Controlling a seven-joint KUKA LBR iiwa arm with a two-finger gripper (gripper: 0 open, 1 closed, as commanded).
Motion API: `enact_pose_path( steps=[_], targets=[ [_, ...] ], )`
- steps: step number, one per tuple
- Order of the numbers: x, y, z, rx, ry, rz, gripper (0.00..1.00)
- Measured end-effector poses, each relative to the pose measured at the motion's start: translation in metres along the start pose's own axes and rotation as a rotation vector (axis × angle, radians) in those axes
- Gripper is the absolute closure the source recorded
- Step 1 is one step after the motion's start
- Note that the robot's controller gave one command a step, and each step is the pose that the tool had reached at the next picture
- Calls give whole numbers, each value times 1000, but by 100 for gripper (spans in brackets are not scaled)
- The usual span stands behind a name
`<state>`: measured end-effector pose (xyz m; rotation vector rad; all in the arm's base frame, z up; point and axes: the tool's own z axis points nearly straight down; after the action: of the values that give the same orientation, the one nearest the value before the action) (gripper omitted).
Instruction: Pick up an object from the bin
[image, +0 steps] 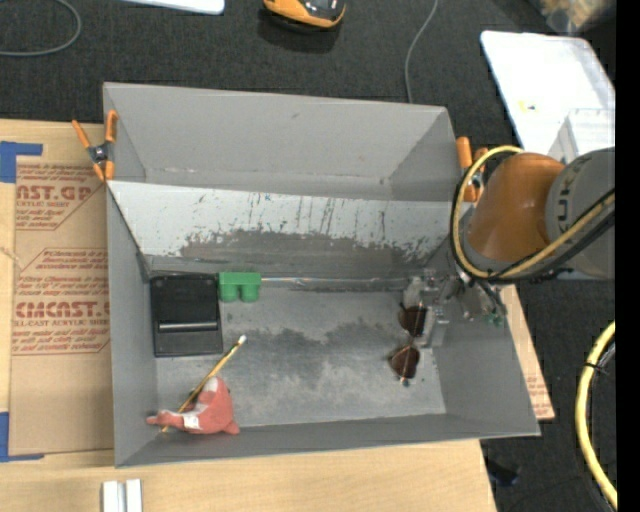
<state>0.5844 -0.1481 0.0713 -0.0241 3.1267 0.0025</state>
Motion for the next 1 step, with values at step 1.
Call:
enact_pose_path(
  steps=[1],
  targets=[
    [0,0,0,0,-2,-9,100]
  ],
)
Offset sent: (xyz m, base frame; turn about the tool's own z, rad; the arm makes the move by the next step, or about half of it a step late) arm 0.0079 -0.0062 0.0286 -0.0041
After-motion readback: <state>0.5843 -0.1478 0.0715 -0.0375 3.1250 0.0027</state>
